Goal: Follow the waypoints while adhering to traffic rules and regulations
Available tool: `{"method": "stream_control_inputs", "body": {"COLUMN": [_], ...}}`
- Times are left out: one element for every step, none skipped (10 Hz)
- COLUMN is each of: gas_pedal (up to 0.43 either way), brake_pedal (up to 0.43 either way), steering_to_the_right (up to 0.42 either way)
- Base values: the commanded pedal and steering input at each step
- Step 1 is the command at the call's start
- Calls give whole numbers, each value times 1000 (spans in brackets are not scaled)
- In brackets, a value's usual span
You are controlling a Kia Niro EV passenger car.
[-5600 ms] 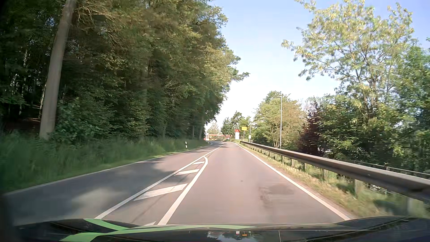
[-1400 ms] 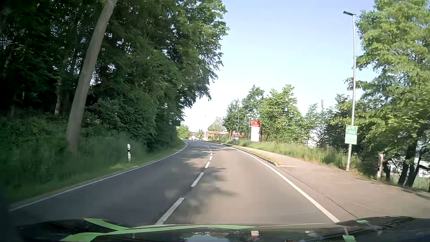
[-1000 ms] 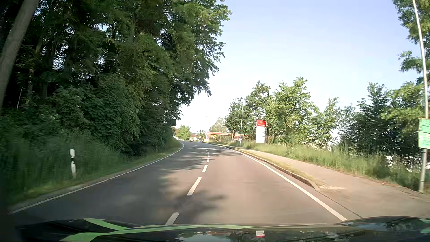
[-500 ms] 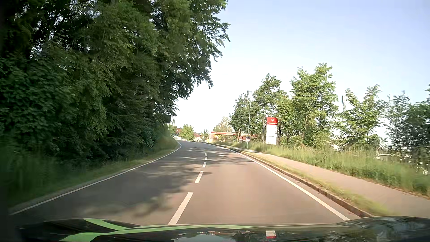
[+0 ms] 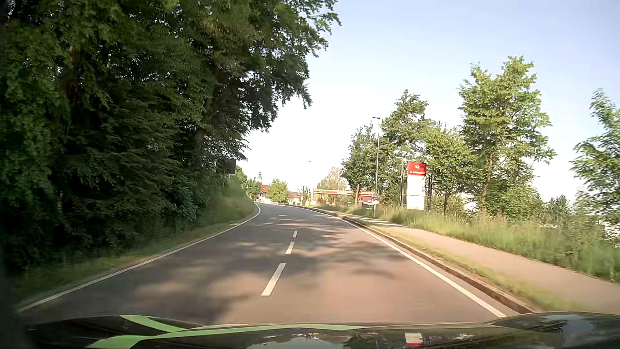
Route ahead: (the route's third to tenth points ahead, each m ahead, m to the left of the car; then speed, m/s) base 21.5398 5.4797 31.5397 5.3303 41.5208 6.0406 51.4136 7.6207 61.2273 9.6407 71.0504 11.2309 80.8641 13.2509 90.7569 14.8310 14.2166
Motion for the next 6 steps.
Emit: {"method": "stream_control_inputs", "body": {"gas_pedal": [0,0,0,0,20,39], "brake_pedal": [0,0,0,0,0,0], "steering_to_the_right": [-19,-19,-19,-19,-19,-19]}}
